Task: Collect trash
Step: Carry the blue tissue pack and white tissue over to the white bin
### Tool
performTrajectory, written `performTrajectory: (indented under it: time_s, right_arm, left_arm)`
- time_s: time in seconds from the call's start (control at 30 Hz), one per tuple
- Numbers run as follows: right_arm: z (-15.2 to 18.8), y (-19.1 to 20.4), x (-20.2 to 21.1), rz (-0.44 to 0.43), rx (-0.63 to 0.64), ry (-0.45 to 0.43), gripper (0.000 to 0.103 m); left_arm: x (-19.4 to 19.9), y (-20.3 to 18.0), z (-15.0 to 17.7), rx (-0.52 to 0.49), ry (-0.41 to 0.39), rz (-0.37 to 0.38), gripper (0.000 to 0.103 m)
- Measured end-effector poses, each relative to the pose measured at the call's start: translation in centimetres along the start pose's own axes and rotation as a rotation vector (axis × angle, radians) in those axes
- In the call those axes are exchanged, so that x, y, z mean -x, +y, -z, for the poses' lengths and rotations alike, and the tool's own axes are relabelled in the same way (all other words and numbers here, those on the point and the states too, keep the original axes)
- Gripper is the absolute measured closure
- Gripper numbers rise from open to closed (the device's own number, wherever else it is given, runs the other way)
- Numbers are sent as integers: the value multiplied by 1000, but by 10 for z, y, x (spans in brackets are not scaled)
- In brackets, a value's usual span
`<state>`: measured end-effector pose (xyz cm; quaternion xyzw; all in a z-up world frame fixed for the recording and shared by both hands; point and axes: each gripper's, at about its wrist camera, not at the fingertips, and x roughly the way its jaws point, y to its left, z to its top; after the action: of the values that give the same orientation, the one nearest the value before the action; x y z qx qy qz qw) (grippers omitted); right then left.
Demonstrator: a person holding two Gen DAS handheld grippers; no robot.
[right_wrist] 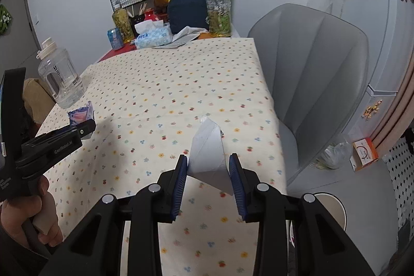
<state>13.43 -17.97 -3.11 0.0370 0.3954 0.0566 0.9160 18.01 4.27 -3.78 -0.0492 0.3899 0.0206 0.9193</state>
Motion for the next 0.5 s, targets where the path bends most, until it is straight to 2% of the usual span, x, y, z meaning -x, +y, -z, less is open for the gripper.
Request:
performTrajectory:
  time_s: [0.5]
  right_arm:
    - [19,-77,49,86,-121,-64,70]
  left_arm:
    - [36,-82,5,-121,-45,86,69]
